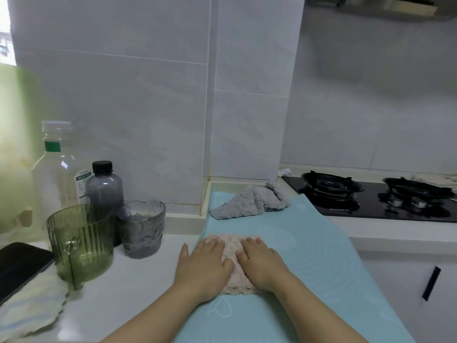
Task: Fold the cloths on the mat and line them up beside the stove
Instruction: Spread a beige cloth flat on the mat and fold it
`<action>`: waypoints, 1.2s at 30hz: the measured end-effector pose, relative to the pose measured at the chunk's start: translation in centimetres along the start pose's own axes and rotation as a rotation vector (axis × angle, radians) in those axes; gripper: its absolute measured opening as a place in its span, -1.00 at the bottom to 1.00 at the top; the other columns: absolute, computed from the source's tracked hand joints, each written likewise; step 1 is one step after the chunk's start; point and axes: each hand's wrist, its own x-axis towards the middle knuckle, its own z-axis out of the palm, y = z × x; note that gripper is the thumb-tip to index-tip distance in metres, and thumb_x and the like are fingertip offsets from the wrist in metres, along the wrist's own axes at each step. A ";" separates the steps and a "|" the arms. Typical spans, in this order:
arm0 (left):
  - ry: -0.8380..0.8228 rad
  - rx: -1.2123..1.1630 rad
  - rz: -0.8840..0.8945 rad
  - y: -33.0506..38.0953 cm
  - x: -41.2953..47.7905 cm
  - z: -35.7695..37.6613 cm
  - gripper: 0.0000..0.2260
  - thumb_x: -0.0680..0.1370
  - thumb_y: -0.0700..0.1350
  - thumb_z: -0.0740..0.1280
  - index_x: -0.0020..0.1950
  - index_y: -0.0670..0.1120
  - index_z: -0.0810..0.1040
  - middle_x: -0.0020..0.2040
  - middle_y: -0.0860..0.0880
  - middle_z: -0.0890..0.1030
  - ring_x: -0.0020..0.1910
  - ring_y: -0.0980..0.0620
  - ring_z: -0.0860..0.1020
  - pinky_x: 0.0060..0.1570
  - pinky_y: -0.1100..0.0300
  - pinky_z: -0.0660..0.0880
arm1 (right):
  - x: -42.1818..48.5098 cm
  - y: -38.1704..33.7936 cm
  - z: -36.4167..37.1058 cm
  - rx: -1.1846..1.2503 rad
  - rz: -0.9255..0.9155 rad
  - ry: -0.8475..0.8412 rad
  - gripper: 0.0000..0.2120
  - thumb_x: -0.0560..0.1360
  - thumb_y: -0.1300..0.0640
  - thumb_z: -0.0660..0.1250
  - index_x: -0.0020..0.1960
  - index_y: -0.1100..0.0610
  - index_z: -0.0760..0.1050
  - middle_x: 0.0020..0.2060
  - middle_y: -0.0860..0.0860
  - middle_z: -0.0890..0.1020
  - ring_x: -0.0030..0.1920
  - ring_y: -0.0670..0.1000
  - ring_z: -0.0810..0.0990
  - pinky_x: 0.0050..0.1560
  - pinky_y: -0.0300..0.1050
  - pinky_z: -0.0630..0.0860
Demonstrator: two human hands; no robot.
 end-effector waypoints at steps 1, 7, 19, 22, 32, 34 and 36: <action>0.001 0.028 0.004 0.0 -0.1 0.0 -0.52 0.62 0.06 -0.07 0.53 0.01 0.01 0.55 0.08 0.04 0.53 0.07 -0.03 0.46 -0.10 -0.15 | 0.0 0.0 -0.1 -0.004 -0.003 -0.020 -0.51 0.64 -0.05 -0.11 0.53 0.09 0.03 0.53 -0.01 0.05 0.53 -0.01 -0.04 0.49 0.02 -0.03; 0.038 -0.038 -0.018 0.1 -0.7 -0.1 -0.53 0.61 0.07 -0.06 0.53 0.06 0.03 0.55 0.10 0.03 0.52 0.11 0.01 0.45 -0.12 -0.14 | -1.9 -0.3 0.9 0.054 0.118 0.164 -0.41 0.60 -0.15 -0.09 0.54 0.12 -0.02 0.54 0.01 0.04 0.53 0.01 -0.05 0.50 0.03 -0.10; 0.277 -0.195 -0.045 0.1 -1.4 -0.4 -0.65 0.56 0.13 0.09 0.32 0.20 0.40 0.26 0.12 0.41 0.27 0.04 0.33 0.25 0.07 0.21 | -2.8 0.2 0.8 0.194 0.271 0.296 -0.55 0.53 -0.10 0.06 0.27 0.16 0.36 0.27 0.07 0.45 0.39 0.12 0.26 0.38 0.07 0.16; 0.253 -0.205 -0.040 -0.1 -1.2 -0.2 -0.65 0.56 0.13 0.09 0.34 0.21 0.37 0.28 0.14 0.39 0.28 0.03 0.31 0.26 0.08 0.20 | -3.3 0.2 0.3 0.257 0.190 0.348 -0.72 0.52 -0.04 0.12 0.15 0.08 0.36 0.07 0.01 0.54 0.19 0.08 0.40 0.17 -0.01 0.26; 0.221 -0.089 -0.096 -0.1 -1.4 0.0 -0.43 0.41 0.26 -0.14 0.32 0.25 0.40 0.27 0.24 0.42 0.25 0.09 0.38 0.18 0.10 0.17 | -2.6 0.7 -0.2 0.443 0.266 0.246 -0.60 0.48 -0.12 0.21 0.27 0.00 0.33 0.05 -0.07 0.56 0.13 0.03 0.45 0.03 -0.11 0.17; 0.219 0.017 -0.074 0.3 -1.6 -0.2 -0.52 0.43 0.20 -0.02 0.18 0.17 0.56 0.13 0.16 0.58 0.03 0.00 0.54 0.02 0.05 0.32 | -2.3 0.8 -1.1 0.528 0.334 0.096 -0.57 0.45 -0.14 0.25 0.26 0.00 0.35 0.10 -0.06 0.57 0.18 0.04 0.47 0.11 -0.08 0.19; 0.190 0.081 -0.074 0.6 -2.1 -0.7 -0.62 0.44 0.12 0.09 0.06 0.10 0.64 -0.01 0.08 0.65 -0.17 -0.05 0.58 -0.18 0.10 0.41 | -2.1 1.1 -1.8 0.599 0.369 0.008 -0.56 0.44 -0.14 0.29 0.24 0.02 0.38 0.13 -0.05 0.57 0.20 0.06 0.48 0.19 -0.05 0.22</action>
